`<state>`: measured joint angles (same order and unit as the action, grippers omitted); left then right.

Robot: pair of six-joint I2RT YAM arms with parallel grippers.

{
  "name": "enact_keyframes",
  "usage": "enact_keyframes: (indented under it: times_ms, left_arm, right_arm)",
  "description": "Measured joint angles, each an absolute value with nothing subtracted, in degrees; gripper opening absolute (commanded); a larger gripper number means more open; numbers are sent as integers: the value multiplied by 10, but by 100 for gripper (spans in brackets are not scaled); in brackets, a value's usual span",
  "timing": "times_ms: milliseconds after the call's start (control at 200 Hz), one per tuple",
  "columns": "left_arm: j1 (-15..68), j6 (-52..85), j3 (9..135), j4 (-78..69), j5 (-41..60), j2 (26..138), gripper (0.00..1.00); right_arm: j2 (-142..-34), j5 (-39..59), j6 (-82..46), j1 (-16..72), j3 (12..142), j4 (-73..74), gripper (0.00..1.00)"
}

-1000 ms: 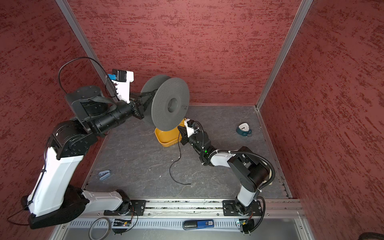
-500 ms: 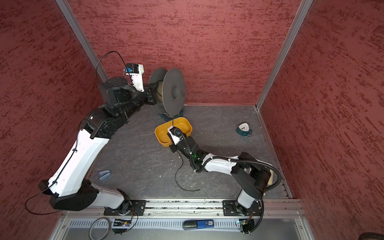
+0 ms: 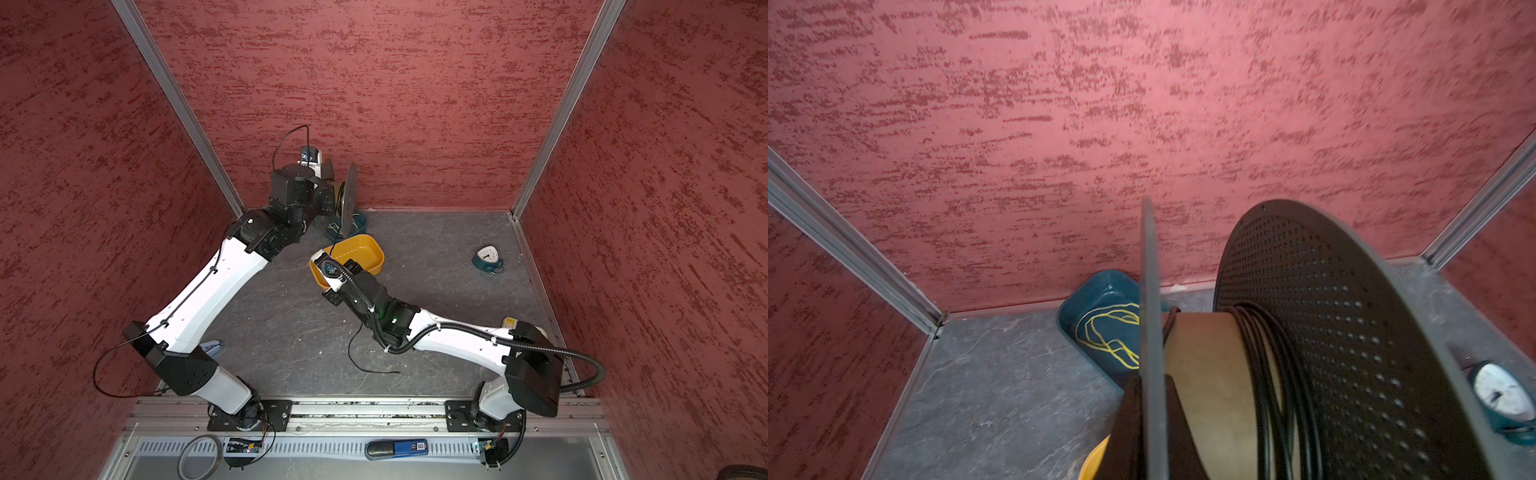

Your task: Wrap the cables

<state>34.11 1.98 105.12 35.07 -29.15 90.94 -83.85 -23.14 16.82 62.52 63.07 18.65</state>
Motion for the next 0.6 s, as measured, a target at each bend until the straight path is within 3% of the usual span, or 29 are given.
enact_keyframes:
  times_ms: [266,596]
  left_arm:
    - [355,4,988,354,-316,884,0]
    - [400,-5,982,392,-311,858,0]
  right_arm:
    - [-796,-313,225,592,663,103,0]
    - [-793,-325,245,511,717,53,2]
